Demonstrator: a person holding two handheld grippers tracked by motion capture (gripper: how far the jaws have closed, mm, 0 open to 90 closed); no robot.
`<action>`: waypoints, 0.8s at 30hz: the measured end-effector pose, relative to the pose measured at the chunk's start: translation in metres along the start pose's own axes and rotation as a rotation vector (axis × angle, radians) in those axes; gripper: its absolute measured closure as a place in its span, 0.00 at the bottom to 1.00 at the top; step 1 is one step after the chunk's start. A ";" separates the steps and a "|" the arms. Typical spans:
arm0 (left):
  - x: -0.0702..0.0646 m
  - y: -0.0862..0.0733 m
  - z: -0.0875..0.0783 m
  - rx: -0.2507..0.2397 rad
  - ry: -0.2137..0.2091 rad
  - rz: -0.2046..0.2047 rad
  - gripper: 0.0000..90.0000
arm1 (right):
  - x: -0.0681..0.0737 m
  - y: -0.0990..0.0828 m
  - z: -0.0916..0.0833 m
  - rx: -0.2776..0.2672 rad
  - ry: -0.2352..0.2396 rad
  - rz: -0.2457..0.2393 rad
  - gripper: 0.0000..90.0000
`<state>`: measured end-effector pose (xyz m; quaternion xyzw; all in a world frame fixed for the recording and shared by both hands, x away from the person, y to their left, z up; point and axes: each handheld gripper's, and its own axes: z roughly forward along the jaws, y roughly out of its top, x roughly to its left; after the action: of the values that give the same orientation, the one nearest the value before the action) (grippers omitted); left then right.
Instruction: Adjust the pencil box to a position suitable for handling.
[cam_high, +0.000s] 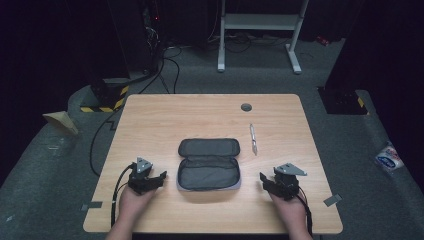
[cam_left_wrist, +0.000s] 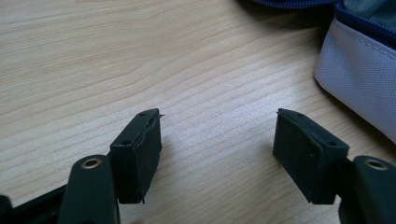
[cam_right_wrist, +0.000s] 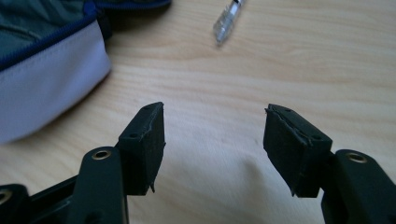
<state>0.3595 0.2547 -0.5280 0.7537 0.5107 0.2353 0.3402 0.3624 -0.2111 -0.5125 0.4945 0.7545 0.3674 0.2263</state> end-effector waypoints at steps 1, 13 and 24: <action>0.000 0.000 0.000 0.002 -0.001 0.004 0.36 | 0.000 0.000 0.000 0.000 0.000 0.000 0.44; -0.001 0.000 0.000 0.000 -0.015 0.013 0.36 | 0.006 0.044 0.037 0.018 -0.001 0.017 0.50; -0.001 0.000 0.000 0.000 -0.020 0.016 0.35 | -0.001 0.082 0.070 0.056 -0.068 0.015 0.59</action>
<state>0.3594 0.2538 -0.5280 0.7600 0.5015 0.2305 0.3433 0.4595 -0.1696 -0.4927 0.5184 0.7526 0.3309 0.2352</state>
